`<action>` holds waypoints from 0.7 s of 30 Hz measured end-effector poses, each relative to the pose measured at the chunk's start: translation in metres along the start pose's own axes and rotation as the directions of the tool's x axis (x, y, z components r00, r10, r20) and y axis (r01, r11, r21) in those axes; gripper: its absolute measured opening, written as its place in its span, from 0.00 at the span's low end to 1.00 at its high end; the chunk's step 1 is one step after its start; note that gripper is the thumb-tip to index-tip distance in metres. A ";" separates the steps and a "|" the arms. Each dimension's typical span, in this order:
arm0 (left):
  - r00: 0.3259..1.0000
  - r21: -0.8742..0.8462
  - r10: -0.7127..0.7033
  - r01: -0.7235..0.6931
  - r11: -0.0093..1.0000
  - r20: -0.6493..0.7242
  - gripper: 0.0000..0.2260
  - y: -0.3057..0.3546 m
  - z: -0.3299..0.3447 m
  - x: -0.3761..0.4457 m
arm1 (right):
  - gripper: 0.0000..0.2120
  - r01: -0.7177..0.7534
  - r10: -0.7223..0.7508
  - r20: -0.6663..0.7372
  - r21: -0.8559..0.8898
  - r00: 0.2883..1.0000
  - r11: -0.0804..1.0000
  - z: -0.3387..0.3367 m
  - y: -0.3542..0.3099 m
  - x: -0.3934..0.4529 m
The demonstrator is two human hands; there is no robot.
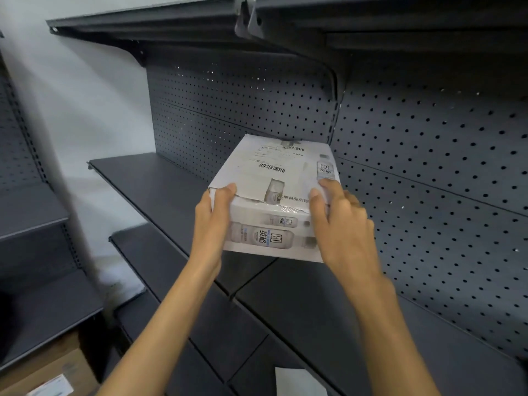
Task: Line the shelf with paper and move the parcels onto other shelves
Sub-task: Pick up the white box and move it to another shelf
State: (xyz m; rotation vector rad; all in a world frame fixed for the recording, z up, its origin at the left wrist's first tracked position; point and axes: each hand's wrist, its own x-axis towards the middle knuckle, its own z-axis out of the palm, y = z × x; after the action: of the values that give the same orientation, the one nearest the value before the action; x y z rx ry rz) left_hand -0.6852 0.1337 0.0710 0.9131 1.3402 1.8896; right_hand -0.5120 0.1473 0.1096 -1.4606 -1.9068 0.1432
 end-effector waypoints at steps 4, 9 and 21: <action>0.998 0.061 -0.053 0.052 0.997 0.021 0.14 -0.007 -0.012 0.034 | 0.22 -0.065 0.065 -0.007 0.007 0.998 0.998 0.031 -0.009 0.009; 0.985 0.085 -0.158 0.152 0.985 0.073 0.19 -0.027 -0.037 0.071 | 0.22 -0.140 0.140 0.014 0.019 0.990 0.990 0.077 -0.022 0.014; 0.975 0.023 -0.202 0.201 0.979 0.091 0.16 -0.061 -0.079 0.139 | 0.25 -0.368 0.344 0.196 0.098 0.918 0.925 0.161 -0.043 0.014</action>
State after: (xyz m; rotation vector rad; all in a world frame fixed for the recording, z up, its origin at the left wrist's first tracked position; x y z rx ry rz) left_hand -0.8215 0.2236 0.0177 0.8280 1.3383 1.6663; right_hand -0.6438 0.1965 0.0188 -1.7383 -1.7060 0.5768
